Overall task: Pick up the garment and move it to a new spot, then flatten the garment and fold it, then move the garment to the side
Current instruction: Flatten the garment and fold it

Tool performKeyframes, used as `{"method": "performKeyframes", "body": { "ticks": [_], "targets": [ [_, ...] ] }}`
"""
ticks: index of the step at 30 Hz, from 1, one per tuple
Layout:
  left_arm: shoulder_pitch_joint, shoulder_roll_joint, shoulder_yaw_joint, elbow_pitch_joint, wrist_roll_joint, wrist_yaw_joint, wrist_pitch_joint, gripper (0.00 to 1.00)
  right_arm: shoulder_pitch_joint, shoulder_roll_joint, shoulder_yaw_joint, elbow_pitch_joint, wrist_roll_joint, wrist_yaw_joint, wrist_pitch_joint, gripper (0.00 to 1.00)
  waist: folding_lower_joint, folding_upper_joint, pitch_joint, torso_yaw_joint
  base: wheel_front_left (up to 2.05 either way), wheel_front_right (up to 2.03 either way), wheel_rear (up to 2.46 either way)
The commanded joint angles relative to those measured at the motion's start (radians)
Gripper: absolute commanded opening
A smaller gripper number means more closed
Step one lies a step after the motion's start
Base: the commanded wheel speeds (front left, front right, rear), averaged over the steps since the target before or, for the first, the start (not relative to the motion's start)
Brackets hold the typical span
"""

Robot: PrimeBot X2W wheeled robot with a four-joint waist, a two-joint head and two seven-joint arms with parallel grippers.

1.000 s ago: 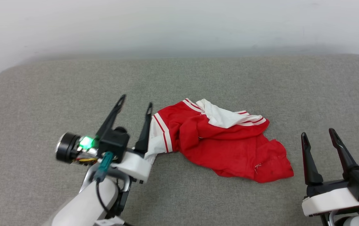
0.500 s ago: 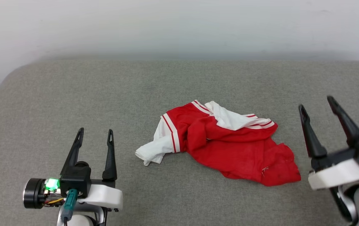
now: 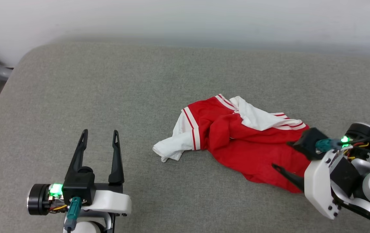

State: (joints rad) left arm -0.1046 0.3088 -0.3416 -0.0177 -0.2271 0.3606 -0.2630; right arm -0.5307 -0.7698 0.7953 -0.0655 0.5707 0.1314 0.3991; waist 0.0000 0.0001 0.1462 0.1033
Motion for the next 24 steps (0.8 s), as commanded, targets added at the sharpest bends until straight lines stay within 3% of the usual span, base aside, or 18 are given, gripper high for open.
{"method": "performKeyframes", "body": {
  "ticks": [1, 5, 9, 16, 21, 22, 23, 24],
  "targets": [
    [0.012, -0.008, 0.009, -0.007, 0.011, -0.007, -0.002, 1.0, -0.034, -0.025, 0.044, -0.009, 0.034, -0.001, 0.046, 1.0, 0.0, -0.0001, 0.016, 0.014, 0.0, 0.0, 0.0],
    [0.006, -0.036, 0.03, -0.008, 0.034, -0.027, -0.002, 1.0, -0.115, -0.068, 0.178, -0.01, 0.111, -0.001, 0.146, 1.0, 0.0, -0.0001, 0.049, 0.033, 0.0, 0.0, 0.0],
    [-0.019, -0.063, 0.057, 0.0, 0.05, -0.054, -0.002, 1.0, -0.168, -0.046, 0.275, 0.053, 0.154, -0.001, 0.163, 1.0, 0.0, -0.0001, 0.086, 0.048, 0.0, 0.0, 0.0],
    [-0.045, -0.107, 0.09, 0.011, 0.088, -0.095, -0.002, 1.0, -0.207, 0.006, 0.423, 0.246, 0.188, -0.001, 0.127, 1.0, 0.0, -0.0001, 0.131, 0.065, 0.0, 0.0, 0.0],
    [-0.034, -0.123, 0.117, 0.02, 0.106, -0.112, -0.002, 1.0, -0.236, 0.034, 0.453, 0.331, 0.198, -0.002, 0.025, 1.0, 0.0, -0.0001, 0.125, 0.055, 0.0, 0.0, 0.0],
    [-0.028, -0.126, 0.123, 0.022, 0.11, -0.114, -0.002, 1.0, -0.253, 0.039, 0.451, 0.339, 0.196, -0.002, -0.003, 0.33, 0.0, -0.0001, 0.12, 0.049, 0.0, 0.0, 0.0],
    [-0.022, -0.129, 0.128, 0.024, 0.112, -0.116, -0.002, 1.0, -0.269, 0.039, 0.451, 0.341, 0.195, -0.002, -0.023, 0.0, 0.0, -0.0001, 0.113, 0.042, 0.0, 0.0, 0.0],
    [-0.02, -0.133, 0.132, 0.026, 0.116, -0.121, -0.002, 1.0, -0.281, 0.036, 0.448, 0.344, 0.198, -0.002, -0.047, 0.0, 0.0, -0.0001, 0.106, 0.037, 0.0, 0.0, 0.0]
  ]
}}
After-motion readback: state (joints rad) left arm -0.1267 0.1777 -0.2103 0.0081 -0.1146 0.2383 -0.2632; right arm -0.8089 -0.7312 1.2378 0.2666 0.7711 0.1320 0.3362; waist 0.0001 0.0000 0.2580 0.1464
